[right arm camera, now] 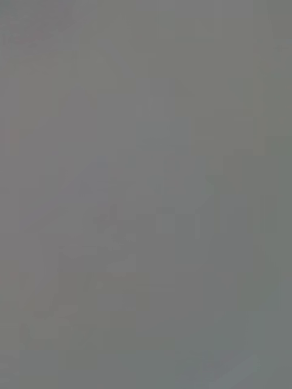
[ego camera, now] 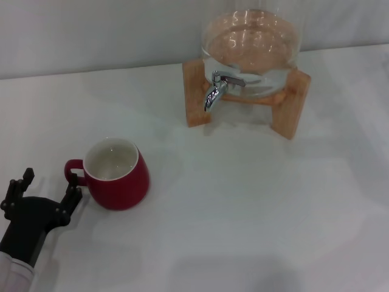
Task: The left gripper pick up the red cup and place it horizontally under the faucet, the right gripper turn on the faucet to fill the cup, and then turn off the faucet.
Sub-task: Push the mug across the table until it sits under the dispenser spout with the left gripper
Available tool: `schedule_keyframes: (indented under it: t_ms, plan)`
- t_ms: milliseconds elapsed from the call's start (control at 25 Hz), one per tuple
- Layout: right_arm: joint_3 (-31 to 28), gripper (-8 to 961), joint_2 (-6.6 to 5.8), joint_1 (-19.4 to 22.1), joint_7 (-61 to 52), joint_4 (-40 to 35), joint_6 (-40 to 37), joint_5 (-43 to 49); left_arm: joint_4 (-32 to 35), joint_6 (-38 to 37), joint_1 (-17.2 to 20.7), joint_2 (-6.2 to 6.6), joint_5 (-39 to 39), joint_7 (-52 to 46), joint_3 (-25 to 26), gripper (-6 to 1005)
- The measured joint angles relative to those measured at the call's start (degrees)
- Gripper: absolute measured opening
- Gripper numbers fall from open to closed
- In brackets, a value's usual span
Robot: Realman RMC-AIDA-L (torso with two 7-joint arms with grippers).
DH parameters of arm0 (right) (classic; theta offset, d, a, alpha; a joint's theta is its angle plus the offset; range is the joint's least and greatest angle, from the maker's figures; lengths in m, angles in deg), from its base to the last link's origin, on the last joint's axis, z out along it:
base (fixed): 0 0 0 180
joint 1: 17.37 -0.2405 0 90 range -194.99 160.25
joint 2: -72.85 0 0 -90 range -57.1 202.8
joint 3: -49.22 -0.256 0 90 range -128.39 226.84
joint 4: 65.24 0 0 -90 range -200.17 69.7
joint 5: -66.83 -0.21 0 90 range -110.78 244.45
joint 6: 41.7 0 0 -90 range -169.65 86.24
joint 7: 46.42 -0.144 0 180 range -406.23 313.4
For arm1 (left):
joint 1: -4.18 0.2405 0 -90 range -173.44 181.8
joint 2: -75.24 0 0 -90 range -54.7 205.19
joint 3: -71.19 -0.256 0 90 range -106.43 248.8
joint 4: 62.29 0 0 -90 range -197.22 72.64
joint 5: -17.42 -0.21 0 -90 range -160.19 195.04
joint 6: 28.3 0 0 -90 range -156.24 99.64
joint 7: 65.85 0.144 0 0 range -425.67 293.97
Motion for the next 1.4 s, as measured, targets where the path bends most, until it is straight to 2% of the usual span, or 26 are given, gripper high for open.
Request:
schedule_keyframes:
  t_ms: [800, 1400]
  plan:
    - [0.1, 641, 0.51, 0.2, 0.0, 0.0, 0.2, 0.0, -2.2, -3.0, -4.1, 0.48, 0.1, -0.3, 0.3, 830]
    - [0.2, 641, 0.46, 0.2, 0.0, 0.1, 0.2, 0.1, -2.1, -4.0, -4.8, 0.31, -0.1, 0.1, 0.3, 687]
